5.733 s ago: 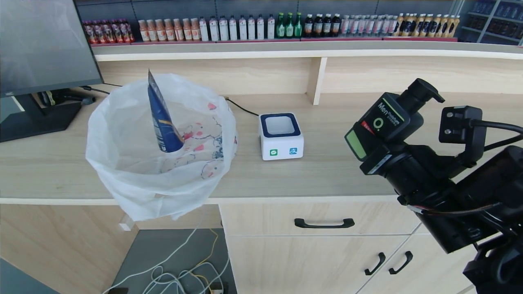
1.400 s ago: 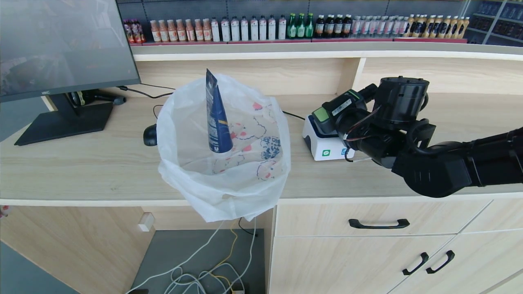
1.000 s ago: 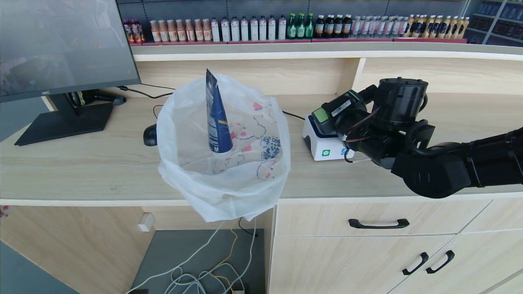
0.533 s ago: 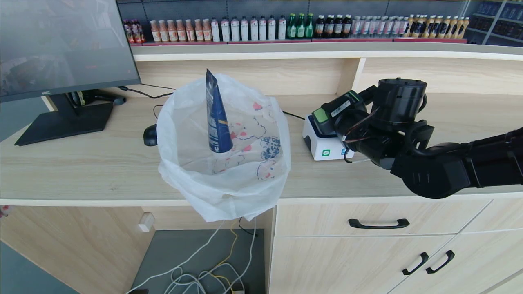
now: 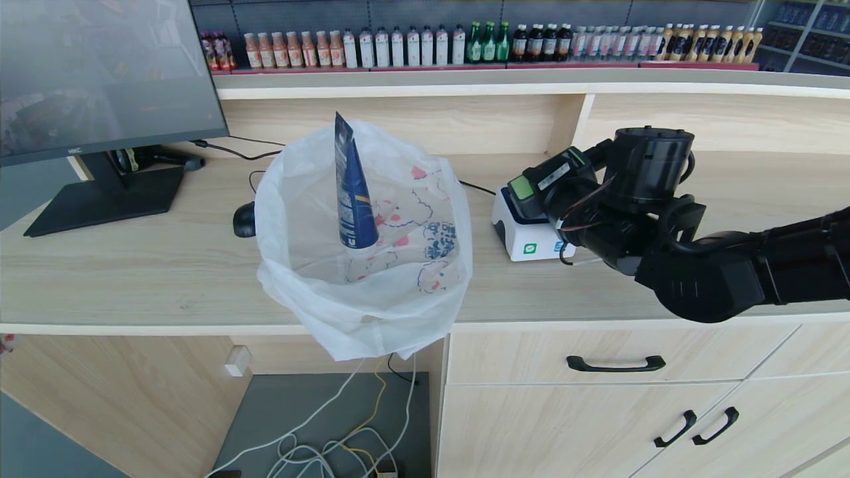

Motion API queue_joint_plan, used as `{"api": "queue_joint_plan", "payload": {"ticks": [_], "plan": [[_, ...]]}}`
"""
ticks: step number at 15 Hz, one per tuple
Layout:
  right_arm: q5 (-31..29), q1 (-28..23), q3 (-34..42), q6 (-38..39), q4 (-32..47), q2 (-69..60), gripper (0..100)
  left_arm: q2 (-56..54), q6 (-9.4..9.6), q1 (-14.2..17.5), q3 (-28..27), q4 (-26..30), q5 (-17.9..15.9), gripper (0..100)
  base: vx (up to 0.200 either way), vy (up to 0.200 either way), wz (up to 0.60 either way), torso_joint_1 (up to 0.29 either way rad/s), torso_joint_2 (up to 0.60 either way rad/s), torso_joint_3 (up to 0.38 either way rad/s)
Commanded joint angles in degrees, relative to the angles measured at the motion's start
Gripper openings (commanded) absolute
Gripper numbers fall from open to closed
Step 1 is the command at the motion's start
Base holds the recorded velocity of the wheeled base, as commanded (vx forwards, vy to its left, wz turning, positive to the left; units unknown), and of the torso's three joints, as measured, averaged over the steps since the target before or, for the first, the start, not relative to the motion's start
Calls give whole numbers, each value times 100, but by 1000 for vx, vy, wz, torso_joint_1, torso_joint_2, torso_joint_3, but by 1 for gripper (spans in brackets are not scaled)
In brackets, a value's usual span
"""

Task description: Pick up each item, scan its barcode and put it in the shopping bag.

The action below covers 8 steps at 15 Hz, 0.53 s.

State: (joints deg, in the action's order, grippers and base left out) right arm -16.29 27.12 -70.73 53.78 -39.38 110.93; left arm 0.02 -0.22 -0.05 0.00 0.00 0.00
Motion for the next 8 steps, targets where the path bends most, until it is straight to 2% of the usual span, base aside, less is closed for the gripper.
{"api": "queue_joint_plan", "payload": {"ticks": [1,8], "plan": [[-32,3,-11,0,-18,-37,0,-2,-4,5,0,0,0,100,0,0,0,0,0,0],[-68,12,24,-70,-9,-388,0,-2,-4,-4,0,0,0,100,0,0,0,0,0,0]]}}
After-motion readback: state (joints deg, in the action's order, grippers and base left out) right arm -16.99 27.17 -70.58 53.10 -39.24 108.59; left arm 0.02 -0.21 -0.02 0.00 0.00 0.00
